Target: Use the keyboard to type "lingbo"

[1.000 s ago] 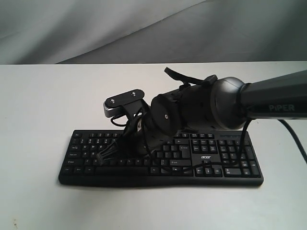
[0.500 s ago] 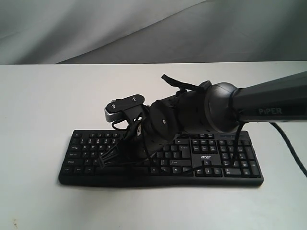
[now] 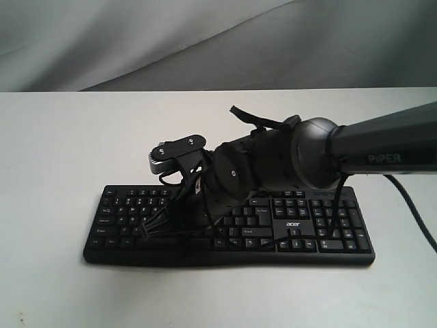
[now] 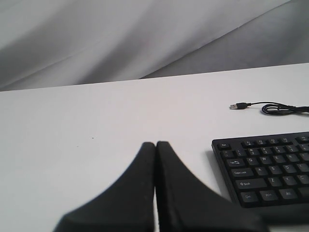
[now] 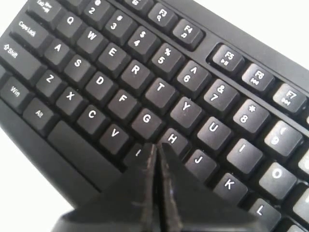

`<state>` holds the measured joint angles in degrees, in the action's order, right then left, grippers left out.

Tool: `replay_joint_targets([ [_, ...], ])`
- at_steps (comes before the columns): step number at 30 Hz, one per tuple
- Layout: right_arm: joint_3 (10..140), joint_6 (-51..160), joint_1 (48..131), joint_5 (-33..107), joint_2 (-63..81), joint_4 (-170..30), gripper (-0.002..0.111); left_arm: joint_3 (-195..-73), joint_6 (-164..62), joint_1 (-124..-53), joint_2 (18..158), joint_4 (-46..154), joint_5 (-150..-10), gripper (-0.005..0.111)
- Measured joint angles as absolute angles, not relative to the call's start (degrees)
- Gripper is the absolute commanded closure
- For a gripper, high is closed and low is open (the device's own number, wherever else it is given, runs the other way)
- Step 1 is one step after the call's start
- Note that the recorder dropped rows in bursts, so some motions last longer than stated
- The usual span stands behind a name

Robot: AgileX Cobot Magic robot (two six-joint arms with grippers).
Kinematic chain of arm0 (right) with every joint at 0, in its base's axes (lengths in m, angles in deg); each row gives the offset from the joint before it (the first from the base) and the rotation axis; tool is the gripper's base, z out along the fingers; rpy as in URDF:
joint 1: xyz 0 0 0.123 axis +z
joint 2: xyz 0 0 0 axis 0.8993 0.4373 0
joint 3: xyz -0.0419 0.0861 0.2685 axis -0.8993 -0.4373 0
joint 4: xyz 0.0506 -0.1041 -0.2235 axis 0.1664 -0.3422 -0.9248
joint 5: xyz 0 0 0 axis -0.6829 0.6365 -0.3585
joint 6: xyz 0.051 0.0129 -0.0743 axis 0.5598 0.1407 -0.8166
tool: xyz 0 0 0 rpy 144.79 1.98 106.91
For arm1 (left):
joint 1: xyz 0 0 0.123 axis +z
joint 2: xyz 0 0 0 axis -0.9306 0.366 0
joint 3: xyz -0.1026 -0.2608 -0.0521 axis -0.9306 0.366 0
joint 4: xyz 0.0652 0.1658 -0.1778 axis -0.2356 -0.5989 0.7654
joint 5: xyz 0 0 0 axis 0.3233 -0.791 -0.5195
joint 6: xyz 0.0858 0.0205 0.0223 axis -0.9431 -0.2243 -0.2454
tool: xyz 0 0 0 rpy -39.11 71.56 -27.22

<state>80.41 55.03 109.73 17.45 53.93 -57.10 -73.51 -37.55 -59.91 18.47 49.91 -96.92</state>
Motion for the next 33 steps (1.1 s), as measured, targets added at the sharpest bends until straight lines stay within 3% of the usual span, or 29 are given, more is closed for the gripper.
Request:
replay_joint_targets([
  [33, 80.41, 55.03, 109.73, 18.96, 51.76, -57.10, 0.108, -73.51, -37.55, -59.91, 18.47, 49.91, -96.92, 0.106],
])
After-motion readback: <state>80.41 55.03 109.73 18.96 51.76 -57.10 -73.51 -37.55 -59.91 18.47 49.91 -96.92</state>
